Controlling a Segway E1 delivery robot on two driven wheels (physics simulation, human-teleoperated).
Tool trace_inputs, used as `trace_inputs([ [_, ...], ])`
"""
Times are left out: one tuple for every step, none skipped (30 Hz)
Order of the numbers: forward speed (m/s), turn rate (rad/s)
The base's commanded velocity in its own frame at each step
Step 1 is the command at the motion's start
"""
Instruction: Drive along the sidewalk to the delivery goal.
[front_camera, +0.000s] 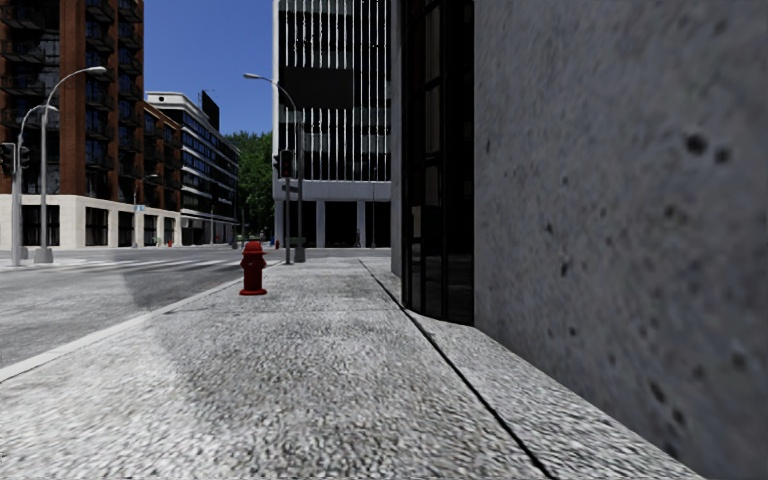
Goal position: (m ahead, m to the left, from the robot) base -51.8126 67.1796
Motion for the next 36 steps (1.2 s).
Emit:
trace_inputs([
  [2.00,0.00],
  [2.00,0.00],
  [2.00,0.00],
  [2.00,0.00],
  [2.00,0.00],
  [2.00,0.00],
  [2.00,0.00],
  [2.00,0.00],
  [2.00,0.00],
  [2.00,0.00],
  [2.00,0.00],
  [2.00,0.00],
  [2.00,0.00],
  [2.00,0.00],
  [2.00,0.00],
  [2.00,0.26],
  [2.00,0.26],
  [2.00,0.26],
  [2.00,0.30],
  [2.00,0.47],
  [2.00,0.64],
  [2.00,0.64],
  [2.00,0.68],
  [2.00,0.69],
  [2.00,0.69],
  [2.00,0.69],
  [2.00,0.69],
  [2.00,0.69],
  [2.00,0.69],
  [2.00,0.69],
  [2.00,0.69],
  [2.00,0.00],
  [2.00,0.00],
  [2.00,0.00],
  [2.00,0.00],
  [2.00,0.00],
])
